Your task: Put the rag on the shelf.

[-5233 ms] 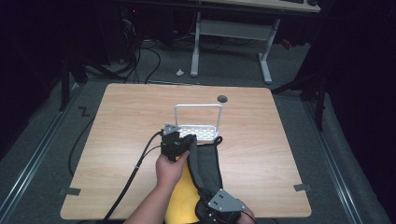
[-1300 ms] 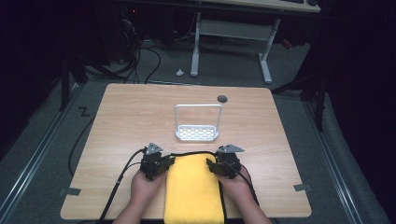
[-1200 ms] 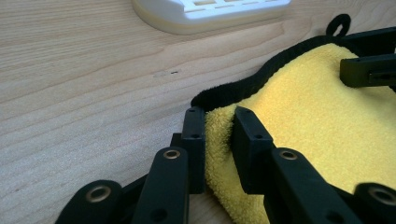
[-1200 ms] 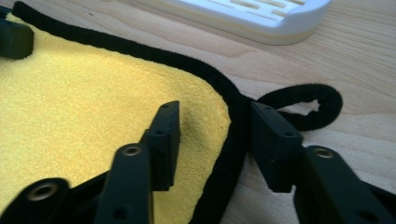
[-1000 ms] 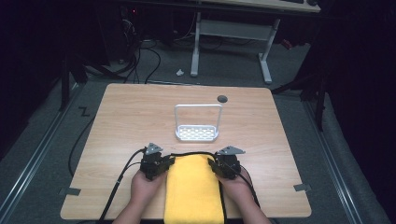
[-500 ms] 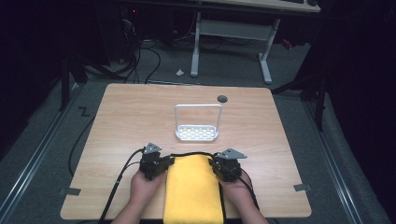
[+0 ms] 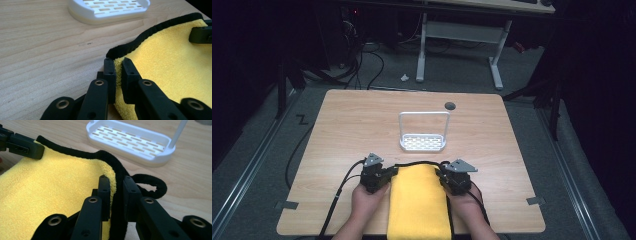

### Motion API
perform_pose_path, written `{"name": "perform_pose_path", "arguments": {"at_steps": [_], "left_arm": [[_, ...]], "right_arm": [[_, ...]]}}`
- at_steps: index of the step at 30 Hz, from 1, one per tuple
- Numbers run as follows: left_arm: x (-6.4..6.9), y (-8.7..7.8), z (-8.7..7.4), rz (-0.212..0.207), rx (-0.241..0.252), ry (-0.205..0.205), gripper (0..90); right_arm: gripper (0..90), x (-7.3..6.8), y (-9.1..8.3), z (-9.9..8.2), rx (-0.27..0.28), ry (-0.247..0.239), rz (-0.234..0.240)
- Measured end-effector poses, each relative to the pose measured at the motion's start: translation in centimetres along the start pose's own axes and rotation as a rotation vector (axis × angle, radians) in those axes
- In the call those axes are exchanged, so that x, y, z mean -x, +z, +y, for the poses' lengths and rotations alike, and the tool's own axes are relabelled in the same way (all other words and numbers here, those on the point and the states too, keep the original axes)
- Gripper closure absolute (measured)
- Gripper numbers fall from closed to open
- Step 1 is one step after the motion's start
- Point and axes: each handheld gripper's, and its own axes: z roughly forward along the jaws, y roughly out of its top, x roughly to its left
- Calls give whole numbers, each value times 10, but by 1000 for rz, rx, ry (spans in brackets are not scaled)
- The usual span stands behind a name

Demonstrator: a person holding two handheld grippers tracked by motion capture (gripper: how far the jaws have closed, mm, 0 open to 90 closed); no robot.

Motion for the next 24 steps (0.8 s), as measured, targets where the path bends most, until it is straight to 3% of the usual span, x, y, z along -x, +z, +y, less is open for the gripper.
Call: {"name": "perform_pose_path", "arguments": {"at_steps": [1,11,17,24], "left_arm": [[0,-1,0,-6,12,-11,838],[12,-23,15,-17,128,16,844],[20,-39,33,-13,187,73,845],[27,-53,55,-19,234,66,847]], "right_arm": [[800,0,-1,1,7,-7,-2],[799,-9,-15,19,89,-45,-37],[799,-11,-24,28,135,-55,-50],[798,-11,-42,47,205,-66,-62]]}}
